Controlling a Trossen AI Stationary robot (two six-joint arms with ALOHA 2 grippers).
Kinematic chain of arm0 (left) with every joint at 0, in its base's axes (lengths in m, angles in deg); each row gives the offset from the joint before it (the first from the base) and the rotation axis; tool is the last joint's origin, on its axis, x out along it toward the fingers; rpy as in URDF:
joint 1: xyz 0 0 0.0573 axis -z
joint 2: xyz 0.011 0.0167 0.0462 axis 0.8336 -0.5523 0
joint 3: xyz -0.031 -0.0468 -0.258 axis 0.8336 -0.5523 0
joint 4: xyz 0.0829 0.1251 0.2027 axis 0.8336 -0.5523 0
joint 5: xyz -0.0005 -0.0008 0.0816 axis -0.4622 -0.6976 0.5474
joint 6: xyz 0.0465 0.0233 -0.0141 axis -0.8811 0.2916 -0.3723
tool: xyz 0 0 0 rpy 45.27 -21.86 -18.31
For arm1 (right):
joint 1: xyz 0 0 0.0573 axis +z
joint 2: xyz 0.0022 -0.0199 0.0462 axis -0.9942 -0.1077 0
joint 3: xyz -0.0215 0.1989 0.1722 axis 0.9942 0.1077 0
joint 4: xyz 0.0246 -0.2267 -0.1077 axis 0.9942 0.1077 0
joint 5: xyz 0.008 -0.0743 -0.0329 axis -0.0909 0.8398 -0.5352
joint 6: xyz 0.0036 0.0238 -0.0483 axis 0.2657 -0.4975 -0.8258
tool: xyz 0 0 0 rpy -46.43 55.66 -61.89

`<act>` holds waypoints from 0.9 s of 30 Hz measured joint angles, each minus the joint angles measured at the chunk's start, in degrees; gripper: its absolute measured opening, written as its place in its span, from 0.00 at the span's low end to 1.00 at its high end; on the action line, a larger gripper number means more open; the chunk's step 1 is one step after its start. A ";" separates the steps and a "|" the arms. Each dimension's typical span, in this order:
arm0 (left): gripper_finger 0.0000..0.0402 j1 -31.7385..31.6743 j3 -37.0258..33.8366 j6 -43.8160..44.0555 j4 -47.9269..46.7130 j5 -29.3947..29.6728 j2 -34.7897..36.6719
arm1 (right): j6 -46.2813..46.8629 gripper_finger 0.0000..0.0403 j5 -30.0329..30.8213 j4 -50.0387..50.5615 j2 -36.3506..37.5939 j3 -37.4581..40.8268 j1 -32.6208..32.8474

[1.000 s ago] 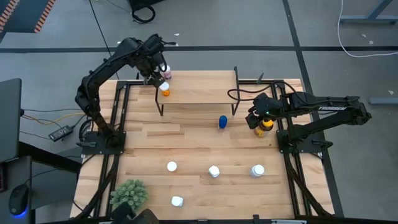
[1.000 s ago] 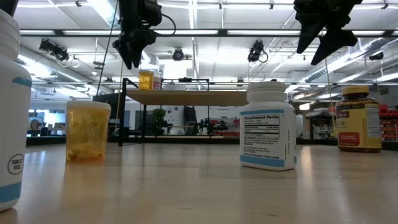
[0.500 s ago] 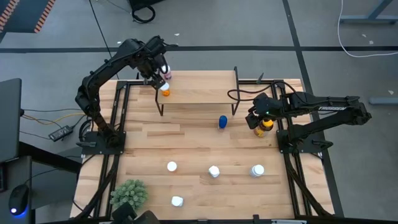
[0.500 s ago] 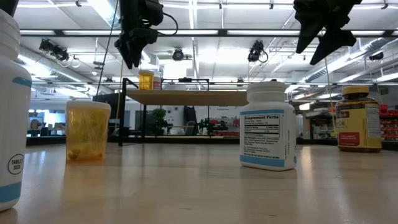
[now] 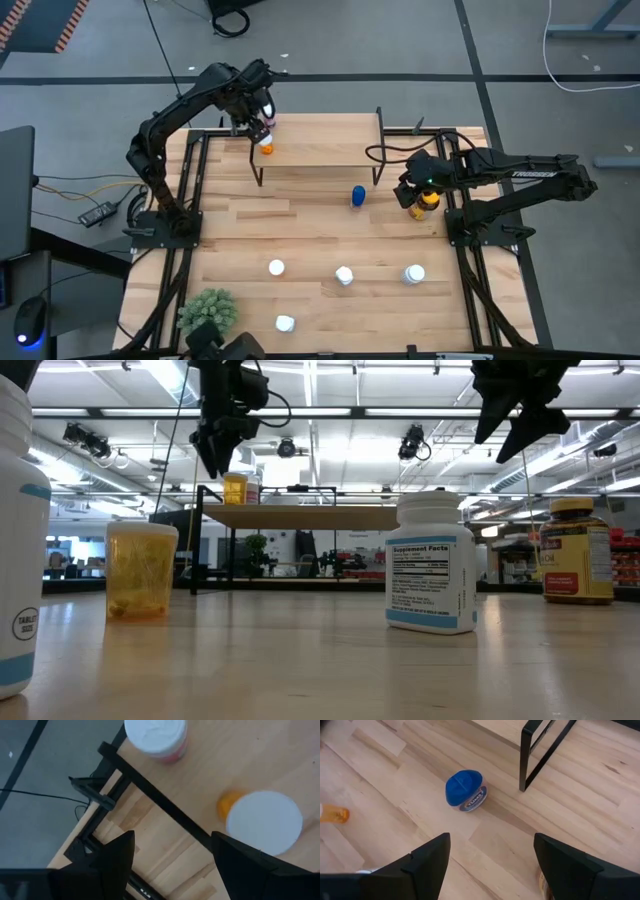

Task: Pick and place medicine bottles onto shelf by color
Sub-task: Put the top orange medicine bottle on the shelf

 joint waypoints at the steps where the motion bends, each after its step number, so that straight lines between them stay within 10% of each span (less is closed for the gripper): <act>1: 0.67 0.00 0.00 -0.05 -0.31 0.00 0.00 | -0.02 0.74 -0.02 -0.02 0.00 -0.02 0.00; 27: 0.64 0.81 0.00 -0.39 -1.79 -2.93 -2.60 | -0.16 0.74 0.49 -0.02 0.00 -0.02 0.00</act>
